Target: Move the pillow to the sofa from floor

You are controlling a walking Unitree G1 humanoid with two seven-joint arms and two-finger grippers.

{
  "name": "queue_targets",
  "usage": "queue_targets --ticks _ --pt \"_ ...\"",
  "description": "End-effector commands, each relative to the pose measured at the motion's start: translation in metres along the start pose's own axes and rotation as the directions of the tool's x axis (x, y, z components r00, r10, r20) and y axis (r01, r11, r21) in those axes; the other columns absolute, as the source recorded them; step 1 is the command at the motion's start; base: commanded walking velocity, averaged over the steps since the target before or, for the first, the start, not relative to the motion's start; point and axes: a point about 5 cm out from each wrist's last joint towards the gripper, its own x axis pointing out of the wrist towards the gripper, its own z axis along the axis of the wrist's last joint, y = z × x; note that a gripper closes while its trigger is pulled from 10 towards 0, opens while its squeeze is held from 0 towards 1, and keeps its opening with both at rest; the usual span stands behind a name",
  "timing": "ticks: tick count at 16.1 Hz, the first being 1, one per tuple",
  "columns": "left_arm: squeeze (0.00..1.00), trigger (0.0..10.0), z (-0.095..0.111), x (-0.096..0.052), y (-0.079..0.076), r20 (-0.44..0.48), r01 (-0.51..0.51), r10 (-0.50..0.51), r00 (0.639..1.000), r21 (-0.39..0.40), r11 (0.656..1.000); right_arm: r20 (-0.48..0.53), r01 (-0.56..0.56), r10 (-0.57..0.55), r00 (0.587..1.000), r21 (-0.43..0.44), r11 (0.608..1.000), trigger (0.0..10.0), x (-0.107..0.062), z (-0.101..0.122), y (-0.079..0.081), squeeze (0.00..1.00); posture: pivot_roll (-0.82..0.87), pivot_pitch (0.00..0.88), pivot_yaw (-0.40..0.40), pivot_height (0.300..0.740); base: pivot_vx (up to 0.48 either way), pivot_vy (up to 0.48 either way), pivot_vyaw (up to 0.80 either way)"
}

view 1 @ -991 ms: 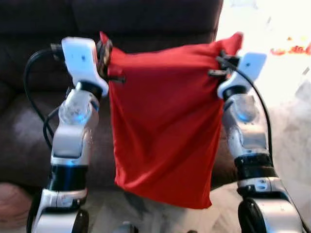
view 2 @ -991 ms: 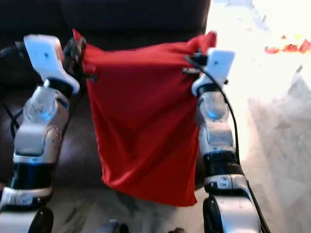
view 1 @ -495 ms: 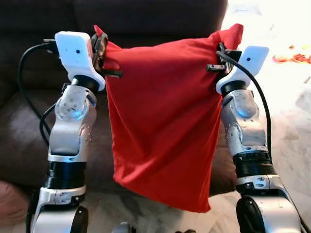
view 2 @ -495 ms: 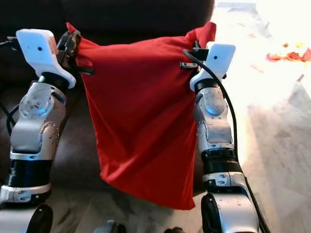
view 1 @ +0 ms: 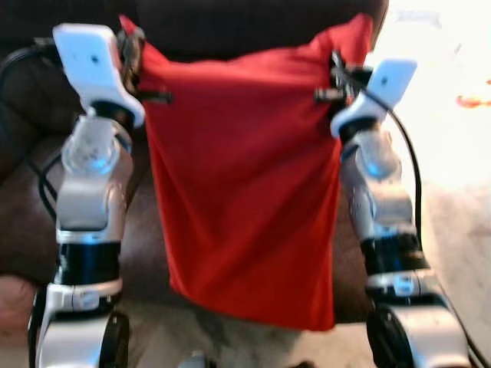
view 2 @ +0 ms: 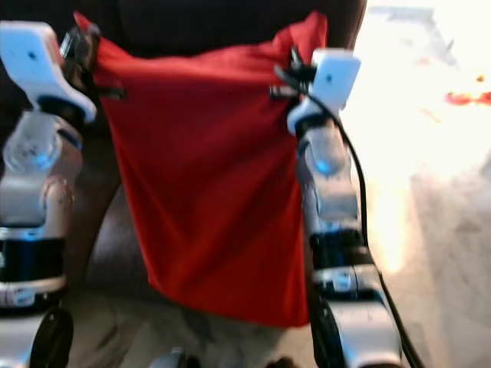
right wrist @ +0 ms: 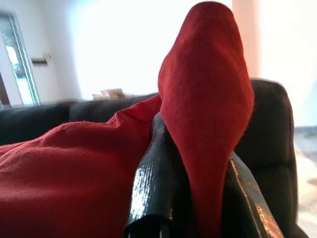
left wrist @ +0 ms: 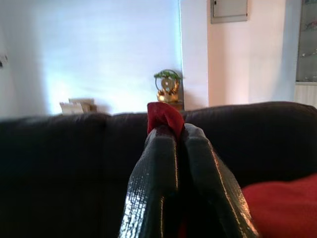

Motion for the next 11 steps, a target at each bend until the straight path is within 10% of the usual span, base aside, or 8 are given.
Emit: queue_targets --ticks 1,6,11 --pt "0.00 10.0 0.021 0.007 -0.006 0.102 0.026 -0.027 0.994 0.014 1.000 0.194 0.032 -0.032 0.980 0.002 0.999 10.0 0.009 0.048 -0.010 0.00 0.17 0.113 0.008 0.740 0.251 0.000 0.00" --pt "0.00 10.0 0.021 0.016 -0.002 0.104 0.040 -0.043 0.994 0.030 0.999 0.259 0.035 -0.036 0.965 0.007 0.999 10.0 0.017 0.066 -0.011 0.00 0.17 0.112 0.008 0.740 0.256 0.000 0.00" --pt "0.00 10.0 -0.019 0.005 0.000 -0.060 0.068 -0.070 0.996 -0.041 0.997 0.161 0.065 -0.062 0.985 -0.014 0.998 10.0 0.013 0.039 -0.015 0.00 0.17 0.124 0.007 0.740 0.260 0.000 0.00"
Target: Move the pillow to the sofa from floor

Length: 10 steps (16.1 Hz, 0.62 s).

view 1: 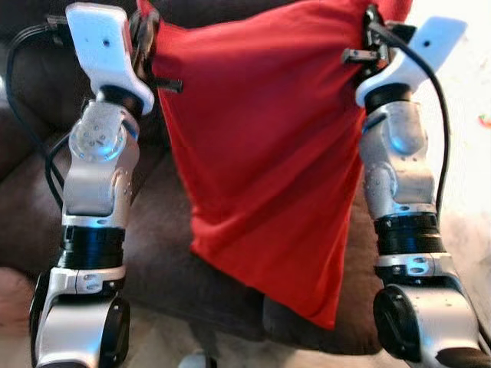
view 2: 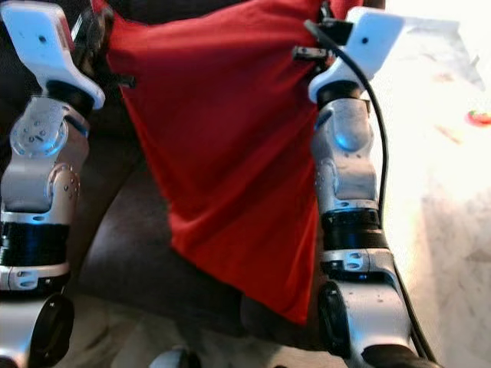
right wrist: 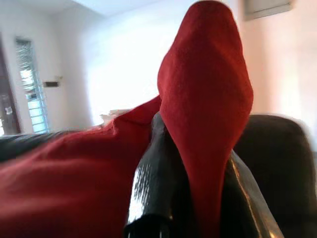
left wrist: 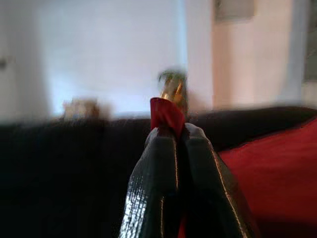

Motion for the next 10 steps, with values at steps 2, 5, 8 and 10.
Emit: queue_targets --ticks 2,5,8,10 --pt "0.00 10.0 -0.014 -0.004 -0.004 -0.055 0.031 -0.033 0.998 -0.033 0.999 0.025 0.048 -0.047 0.999 -0.032 0.998 10.0 -0.003 0.001 -0.012 0.00 0.17 0.126 0.006 0.740 0.000 0.000 0.00" --pt "0.00 10.0 -0.040 -0.016 -0.007 -0.166 0.030 -0.035 0.986 -0.032 0.999 -0.091 0.055 -0.059 0.994 -0.048 0.997 10.0 -0.018 -0.031 -0.013 0.00 0.18 0.135 0.004 0.740 0.000 0.000 0.00" --pt "0.00 10.0 -0.056 -0.025 -0.005 -0.227 0.024 -0.031 0.973 -0.034 0.999 -0.167 0.059 -0.069 0.984 -0.064 0.996 10.0 -0.031 -0.054 -0.014 0.00 0.18 0.147 0.006 0.740 0.000 0.000 0.00" --pt "0.00 10.0 -0.062 -0.028 -0.005 -0.248 0.013 -0.021 0.968 -0.034 0.999 -0.208 0.061 -0.074 0.975 -0.067 0.996 10.0 -0.039 -0.066 -0.015 0.00 0.19 0.150 0.008 0.740 0.000 0.000 0.00"
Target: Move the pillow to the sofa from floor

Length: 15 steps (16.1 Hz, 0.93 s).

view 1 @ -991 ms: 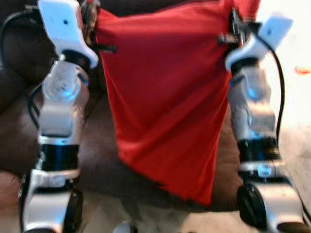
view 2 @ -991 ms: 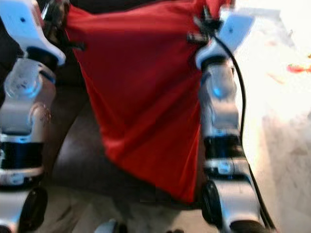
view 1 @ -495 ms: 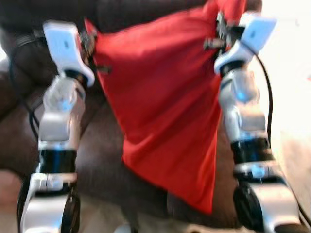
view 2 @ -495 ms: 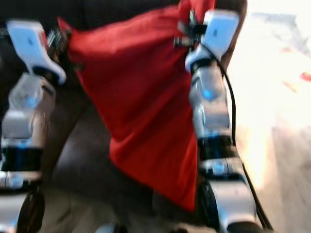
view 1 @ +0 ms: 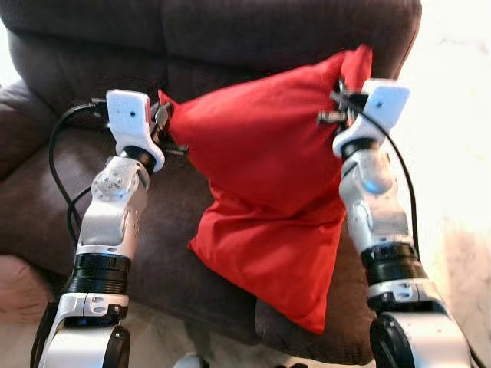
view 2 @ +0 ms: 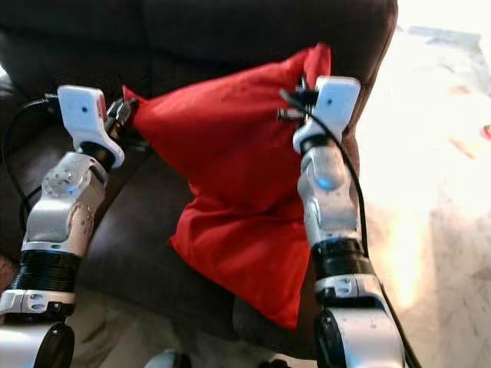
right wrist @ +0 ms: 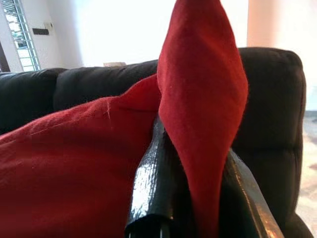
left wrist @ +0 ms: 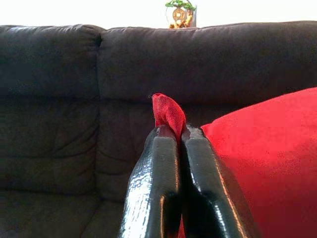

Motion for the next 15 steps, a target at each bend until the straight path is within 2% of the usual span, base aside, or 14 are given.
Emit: queue_targets --ticks 1,5,11,12,13,14,15 --pt "0.00 10.0 -0.001 -0.002 0.002 -0.001 -0.019 0.019 1.000 0.022 1.000 -0.016 -0.002 0.002 1.000 0.001 1.000 10.0 -0.003 -0.007 0.001 0.00 0.18 0.152 0.008 0.740 0.000 0.000 0.00" --pt "0.00 10.0 -0.008 -0.001 0.012 -0.022 -0.102 0.103 0.994 0.026 0.994 -0.043 -0.024 0.024 0.999 0.001 1.000 10.0 -0.008 -0.016 0.005 0.00 0.19 0.159 0.008 0.740 0.000 0.000 0.00" --pt "0.00 10.0 -0.005 0.001 0.010 -0.002 -0.105 0.105 0.995 0.020 0.994 -0.038 -0.037 0.037 0.999 0.003 0.999 10.0 -0.009 -0.016 0.008 0.00 0.19 0.160 0.006 0.740 0.000 0.000 0.00" --pt "0.00 10.0 -0.005 0.001 0.010 0.001 -0.104 0.104 0.995 0.020 0.994 -0.032 -0.044 0.045 0.998 0.009 0.999 10.0 -0.009 -0.015 0.008 0.24 0.18 0.157 0.007 0.740 0.000 0.000 0.00" --pt "0.00 10.0 -0.004 0.001 0.010 0.005 -0.104 0.104 0.995 0.017 0.994 -0.027 -0.047 0.047 0.999 0.011 0.999 10.0 -0.008 -0.014 0.009 0.83 0.18 0.155 0.007 0.740 0.000 0.000 0.00" --pt "0.00 10.0 -0.004 0.001 0.010 0.011 -0.103 0.103 0.995 0.015 0.995 -0.018 -0.051 0.051 0.999 0.010 0.999 10.0 -0.008 -0.013 0.009 1.00 0.18 0.150 0.007 0.740 0.000 0.000 0.00" --pt "0.00 10.0 -0.003 0.002 0.010 0.014 -0.103 0.103 0.995 0.014 0.995 -0.016 -0.048 0.048 0.999 0.005 0.999 10.0 -0.008 -0.012 0.009 1.00 0.18 0.150 0.007 0.740 0.000 0.000 0.00"
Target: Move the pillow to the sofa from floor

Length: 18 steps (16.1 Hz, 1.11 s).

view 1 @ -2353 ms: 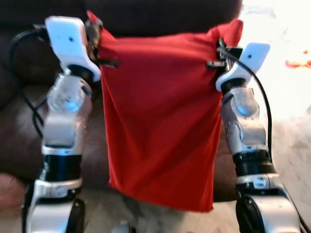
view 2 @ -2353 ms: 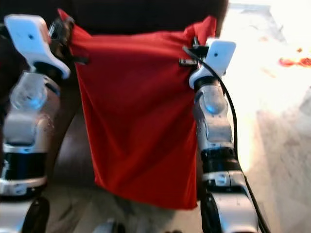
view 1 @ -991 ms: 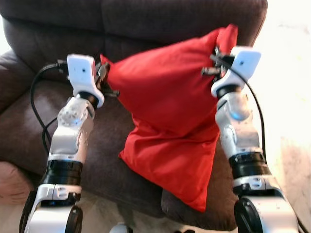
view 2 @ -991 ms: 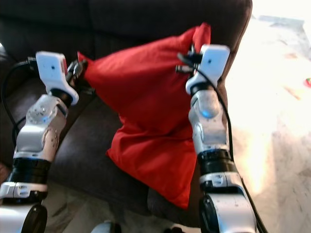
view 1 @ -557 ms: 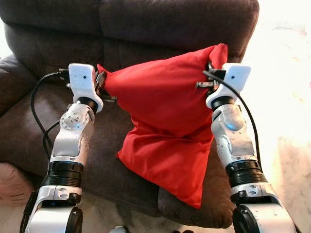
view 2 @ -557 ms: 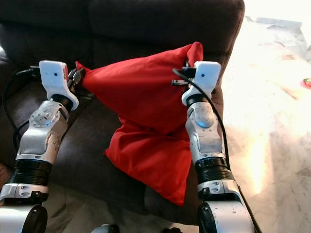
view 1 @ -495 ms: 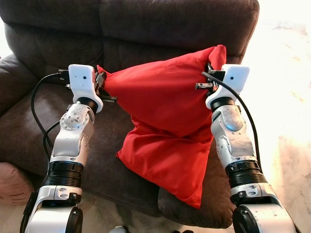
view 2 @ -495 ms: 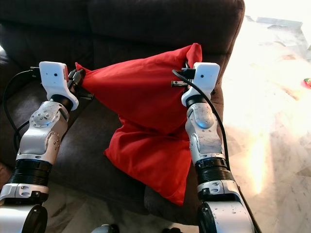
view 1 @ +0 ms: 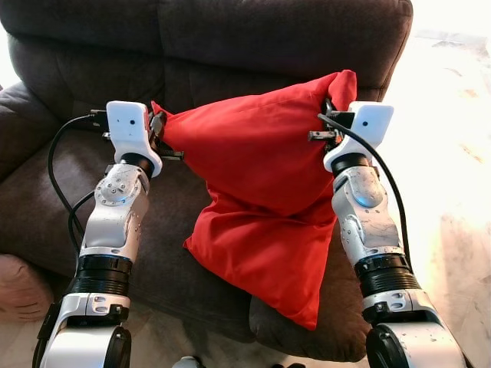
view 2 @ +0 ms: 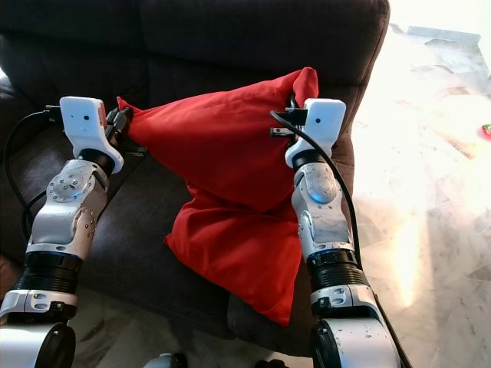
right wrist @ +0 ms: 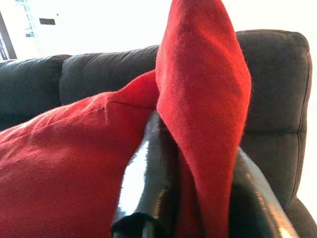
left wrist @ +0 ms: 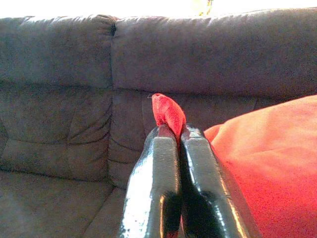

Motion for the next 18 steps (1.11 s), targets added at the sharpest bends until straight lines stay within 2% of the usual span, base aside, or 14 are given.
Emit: queue_targets --ticks 1,14,15,16,18 --pt "0.00 10.0 0.0095 0.0037 0.0035 0.046 -0.019 0.019 0.999 0.004 1.000 0.018 0.000 0.001 1.000 -0.006 1.000 10.0 0.0004 0.0033 0.0010 1.00 0.18 0.147 0.006 0.740 0.000 0.000 0.00" --pt "0.00 10.0 0.0131 0.0071 0.0023 0.075 -0.023 0.022 0.997 0.015 1.000 0.035 -0.008 0.008 0.999 -0.012 1.000 10.0 -0.0003 0.0055 0.0010 1.00 0.18 0.148 0.006 0.740 0.000 0.000 0.00" --pt "0.84 10.0 0.0118 0.0063 0.0004 0.076 -0.005 0.006 0.997 -0.011 1.000 0.034 -0.008 0.009 0.999 -0.013 1.000 10.0 -0.0002 0.0054 0.0009 1.00 0.18 0.148 0.006 0.740 0.000 0.000 0.00" --pt "1.00 10.0 0.0117 0.0056 -0.0007 0.078 -0.001 0.002 0.997 -0.010 1.000 0.034 -0.008 0.009 0.999 -0.013 1.000 10.0 -0.0002 0.0054 0.0009 1.00 0.18 0.148 0.006 0.740 0.000 0.000 0.00" --pt "1.00 10.0 0.0108 0.0046 -0.0005 0.079 -0.021 0.020 0.997 0.008 1.000 0.035 -0.008 0.008 0.999 -0.012 1.000 10.0 0.0004 0.0057 0.0007 1.00 0.18 0.149 0.005 0.740 0.000 0.000 0.00"
